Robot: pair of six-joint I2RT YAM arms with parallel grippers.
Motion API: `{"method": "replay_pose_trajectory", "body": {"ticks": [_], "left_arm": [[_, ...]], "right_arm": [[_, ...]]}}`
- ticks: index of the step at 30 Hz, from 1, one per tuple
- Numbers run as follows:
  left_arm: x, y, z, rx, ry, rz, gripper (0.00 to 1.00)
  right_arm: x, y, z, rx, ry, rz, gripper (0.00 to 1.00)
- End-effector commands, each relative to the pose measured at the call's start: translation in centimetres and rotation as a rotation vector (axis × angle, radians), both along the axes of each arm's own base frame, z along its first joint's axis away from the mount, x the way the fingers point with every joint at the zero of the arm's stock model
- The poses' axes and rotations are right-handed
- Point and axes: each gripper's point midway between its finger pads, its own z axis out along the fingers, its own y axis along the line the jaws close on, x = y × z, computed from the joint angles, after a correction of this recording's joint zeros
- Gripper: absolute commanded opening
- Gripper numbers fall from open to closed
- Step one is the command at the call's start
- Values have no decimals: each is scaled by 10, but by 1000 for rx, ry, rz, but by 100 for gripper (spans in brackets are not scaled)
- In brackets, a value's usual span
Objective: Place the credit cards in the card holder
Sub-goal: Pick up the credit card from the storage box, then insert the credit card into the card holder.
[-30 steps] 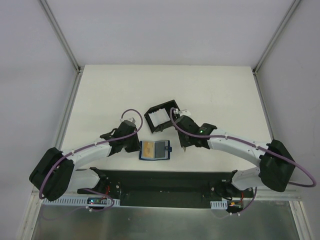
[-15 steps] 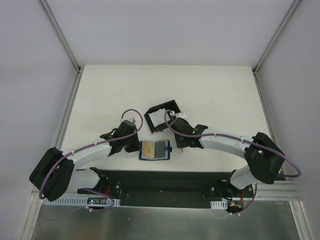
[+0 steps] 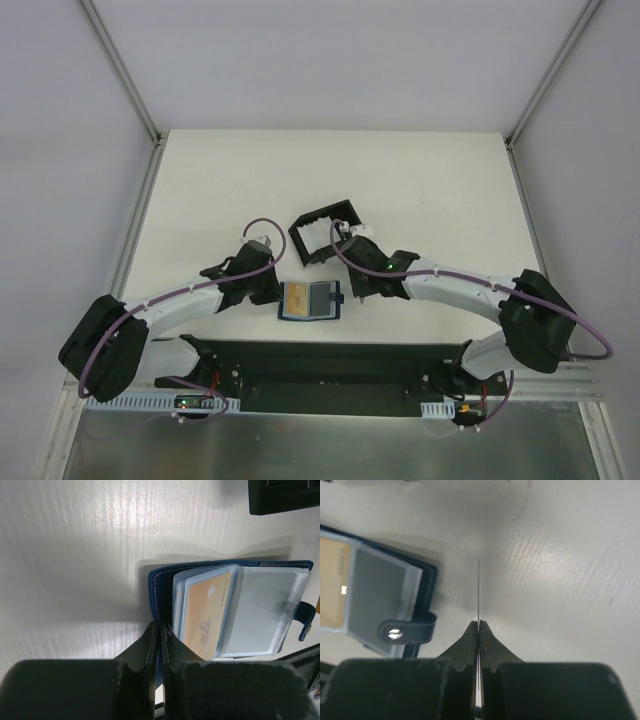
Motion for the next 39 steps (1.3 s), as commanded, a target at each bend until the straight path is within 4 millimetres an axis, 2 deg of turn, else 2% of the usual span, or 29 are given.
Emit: {"method": "replay_pose_trajectory", "body": {"ticks": [1, 6, 11, 14, 21, 27, 39], "left_arm": [[-6, 0, 2, 9, 14, -33, 0], [-9, -4, 9, -29, 10, -30, 0], [-13, -6, 16, -74, 1, -19, 0], [-15, -7, 22, -107, -8, -7, 0], [-15, -6, 26, -125, -21, 7, 0], [-15, -8, 26, -123, -20, -5, 0], [-17, -4, 26, -123, -34, -3, 0]], "right_arm": [[-6, 36, 60, 186, -101, 15, 0], [-16, 78, 86, 424, -161, -15, 1], [-9, 115, 90, 537, -221, -75, 0], [-4, 130, 91, 572, -264, -87, 0], [-1, 155, 91, 580, -292, -88, 0], [-5, 170, 77, 578, -260, -56, 0], [-9, 186, 73, 609, -227, 9, 0]]}}
